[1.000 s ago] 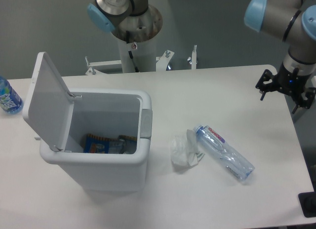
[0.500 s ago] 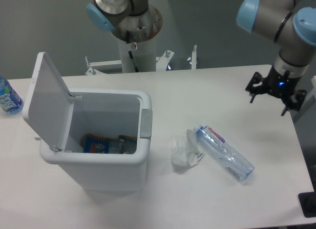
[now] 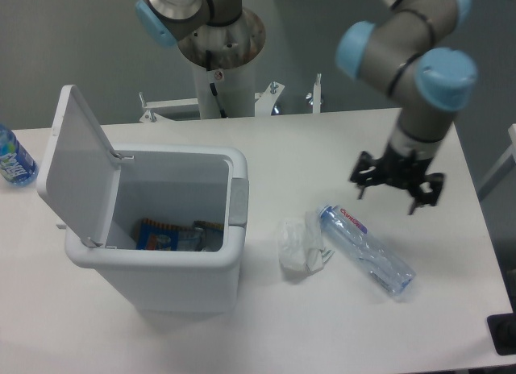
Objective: Place the trash in the trash can
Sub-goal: 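Lower the open gripper onto the crumpled white tissue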
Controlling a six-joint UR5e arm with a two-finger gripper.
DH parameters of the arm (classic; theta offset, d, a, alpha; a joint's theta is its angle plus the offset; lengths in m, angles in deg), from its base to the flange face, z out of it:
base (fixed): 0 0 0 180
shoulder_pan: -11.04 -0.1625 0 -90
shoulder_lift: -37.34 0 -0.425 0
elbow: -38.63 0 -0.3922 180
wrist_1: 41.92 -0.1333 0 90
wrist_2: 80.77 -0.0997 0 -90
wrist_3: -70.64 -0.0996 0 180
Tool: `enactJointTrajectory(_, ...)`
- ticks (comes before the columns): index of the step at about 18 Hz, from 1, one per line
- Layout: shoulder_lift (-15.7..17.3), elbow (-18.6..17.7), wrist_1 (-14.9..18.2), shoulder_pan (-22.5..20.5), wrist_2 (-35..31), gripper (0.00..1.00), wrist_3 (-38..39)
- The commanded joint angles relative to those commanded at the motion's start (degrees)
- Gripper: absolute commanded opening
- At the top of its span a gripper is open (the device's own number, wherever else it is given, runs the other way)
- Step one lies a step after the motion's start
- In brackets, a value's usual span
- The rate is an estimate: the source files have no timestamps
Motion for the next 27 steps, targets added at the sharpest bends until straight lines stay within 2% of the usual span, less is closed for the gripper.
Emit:
enactJointTrajectory(1,0.09,-1.76,-2.81,0.35,0.00,1.00,0.00)
enactJointTrajectory(3,0.10,-3.45,-5.03,1.49,0.00,1.00,0.00)
enactJointTrajectory(8,-1.31,-5.03,-6.53,3.60,0.53,1.00,-0.53)
enactJointTrajectory(13,-3.77,-4.24,-7.06,5.01,1.14,1.00,-0.53)
enactJointTrajectory(17,-5.35,-4.94,-10.39,6.07,1.06,0.97,-0.18)
enactJointTrajectory(18,-5.53,-5.03,-10.92,6.15,1.06,0.89,-0.09)
enactJointTrajectory(21,-5.88,-5.12,-10.93,6.24,0.79,0.53,0.00)
enactJointTrajectory(22,-5.88,-5.12,-10.93,6.24,0.70,0.44,0.00)
enactJointTrajectory(27,-5.71,-5.03,-10.93,6.15,0.27,0.15,0.17)
